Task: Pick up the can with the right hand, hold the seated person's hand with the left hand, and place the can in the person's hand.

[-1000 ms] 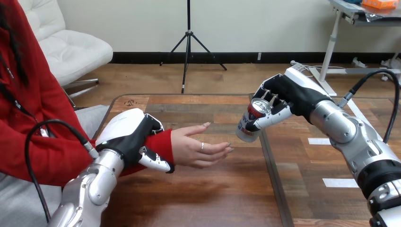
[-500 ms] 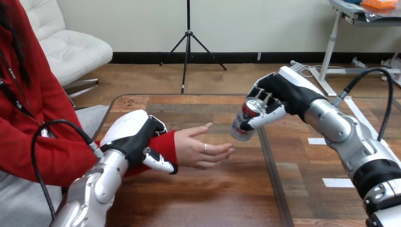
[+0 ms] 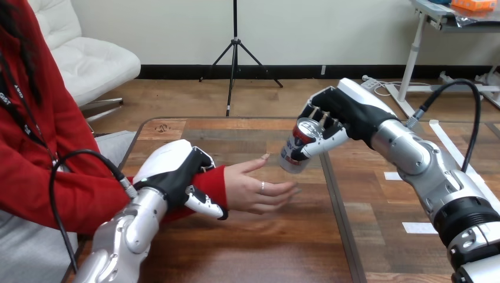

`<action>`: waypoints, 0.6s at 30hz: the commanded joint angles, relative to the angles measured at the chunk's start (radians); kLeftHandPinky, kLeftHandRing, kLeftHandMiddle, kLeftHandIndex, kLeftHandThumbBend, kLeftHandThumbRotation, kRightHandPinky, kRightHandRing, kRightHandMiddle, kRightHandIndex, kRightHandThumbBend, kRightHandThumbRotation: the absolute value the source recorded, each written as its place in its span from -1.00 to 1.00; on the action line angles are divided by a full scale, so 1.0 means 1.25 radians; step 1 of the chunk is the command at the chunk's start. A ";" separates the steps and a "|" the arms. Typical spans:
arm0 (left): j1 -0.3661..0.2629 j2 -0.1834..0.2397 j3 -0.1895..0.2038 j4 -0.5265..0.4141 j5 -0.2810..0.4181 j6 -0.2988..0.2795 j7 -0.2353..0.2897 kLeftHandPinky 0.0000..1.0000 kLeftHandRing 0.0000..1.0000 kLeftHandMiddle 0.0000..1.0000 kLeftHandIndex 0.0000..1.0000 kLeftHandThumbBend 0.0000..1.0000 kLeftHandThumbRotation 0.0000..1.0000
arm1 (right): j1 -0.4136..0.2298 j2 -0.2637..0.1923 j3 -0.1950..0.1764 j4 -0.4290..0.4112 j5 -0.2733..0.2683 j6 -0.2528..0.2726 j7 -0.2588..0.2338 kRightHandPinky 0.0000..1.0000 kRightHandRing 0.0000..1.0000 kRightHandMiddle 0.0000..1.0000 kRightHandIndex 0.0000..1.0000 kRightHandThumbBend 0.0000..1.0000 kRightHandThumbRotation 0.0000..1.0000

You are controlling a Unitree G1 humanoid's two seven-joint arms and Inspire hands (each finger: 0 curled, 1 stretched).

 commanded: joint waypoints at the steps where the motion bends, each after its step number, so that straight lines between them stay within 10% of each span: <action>1: -0.268 -0.131 -0.028 -0.080 -0.045 -0.054 0.024 -0.55 -0.43 -0.25 -0.26 0.33 -1.00 | -0.165 0.010 -0.008 -0.155 0.004 -0.022 -0.016 -0.42 -0.34 -0.19 -0.11 0.44 -1.00; 18: -0.273 -0.144 -0.025 -0.095 -0.021 -0.055 0.044 -0.56 -0.43 -0.25 -0.28 0.32 -1.00 | -0.161 0.026 -0.012 -0.172 0.018 -0.037 0.008 -0.38 -0.27 -0.13 -0.10 0.41 -1.00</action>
